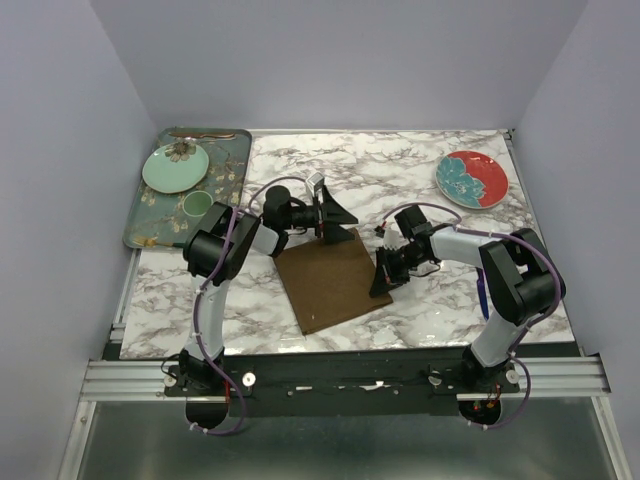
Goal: Fold the napkin into a case and place the utensils inside
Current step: Smooth out the square-folded napkin at the center of the board.
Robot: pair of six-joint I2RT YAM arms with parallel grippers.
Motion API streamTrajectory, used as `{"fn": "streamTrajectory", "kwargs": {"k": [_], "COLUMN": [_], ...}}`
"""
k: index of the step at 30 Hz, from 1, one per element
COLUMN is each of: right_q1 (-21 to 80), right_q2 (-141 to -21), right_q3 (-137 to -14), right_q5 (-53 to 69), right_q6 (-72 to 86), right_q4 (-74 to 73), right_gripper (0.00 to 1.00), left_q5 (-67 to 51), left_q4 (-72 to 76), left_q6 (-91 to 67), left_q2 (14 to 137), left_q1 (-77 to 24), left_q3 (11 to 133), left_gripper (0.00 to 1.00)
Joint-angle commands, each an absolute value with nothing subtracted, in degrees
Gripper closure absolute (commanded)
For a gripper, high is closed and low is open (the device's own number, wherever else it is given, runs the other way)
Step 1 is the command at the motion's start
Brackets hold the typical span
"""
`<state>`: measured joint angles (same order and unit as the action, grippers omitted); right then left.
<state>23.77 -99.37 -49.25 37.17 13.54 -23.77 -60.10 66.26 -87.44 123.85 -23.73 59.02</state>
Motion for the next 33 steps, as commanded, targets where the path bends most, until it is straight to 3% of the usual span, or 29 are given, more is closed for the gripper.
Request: {"fn": "streamTrajectory", "kwargs": {"k": [1, 9, 15, 20, 23, 26, 27, 28, 30, 33], "right_q1": [23.8, 23.8, 23.6, 23.6, 23.6, 23.6, 23.6, 23.6, 23.6, 23.6], "right_q2": [-101.4, -102.1, -103.5, -100.1, -96.4, -93.8, -92.3, -91.9, -92.5, -96.4], "right_q3": [-49.2, -49.5, -50.5, -52.3, -55.4, -58.5, -59.1, -59.4, -60.7, -64.1], "right_q5": [30.8, 29.0, 28.5, 35.4, 41.0, 45.1, 45.5, 46.0, 47.3, 49.1], "right_q6": [12.8, 13.2, 13.0, 12.1, 13.6, 15.5, 16.1, 16.9, 18.6, 22.4], "right_q4": [-25.1, -25.9, -26.6, -26.6, -26.3, -25.0, -24.2, -21.6, -18.6, -14.0], "right_gripper": [1.0, 0.99, 0.99, 0.99, 0.96, 0.84, 0.78, 0.76, 0.73, 0.73], "left_q5": [-60.7, -60.7, -60.8, -61.3, -60.6, -58.6, -57.8, -56.5, -55.6, -53.4], "left_q4": [64.0, 49.4, 49.8, 27.4, 15.9, 8.8, 6.4, 3.5, 0.5, -4.6], "left_q6": [-83.4, -69.5, -70.2, -49.6, -41.1, -34.9, -33.2, -29.5, -26.5, -23.1], "left_q2": [125.0, 126.3, 123.4, 115.3, 108.1, 103.1, 101.4, 100.6, 100.2, 101.5], "left_q1": [-23.0, -18.5, -19.2, -18.2, -18.0, -17.9, -17.9, -18.0, -18.2, -18.5], "left_q3": [56.2, 55.8, 57.2, 60.9, 60.1, 57.3, 56.8, 55.6, 55.2, 56.2], "left_gripper": [0.02, 0.03, 0.03, 0.09, 0.21, 0.53, 0.74, 0.82, 0.94, 0.98]}}
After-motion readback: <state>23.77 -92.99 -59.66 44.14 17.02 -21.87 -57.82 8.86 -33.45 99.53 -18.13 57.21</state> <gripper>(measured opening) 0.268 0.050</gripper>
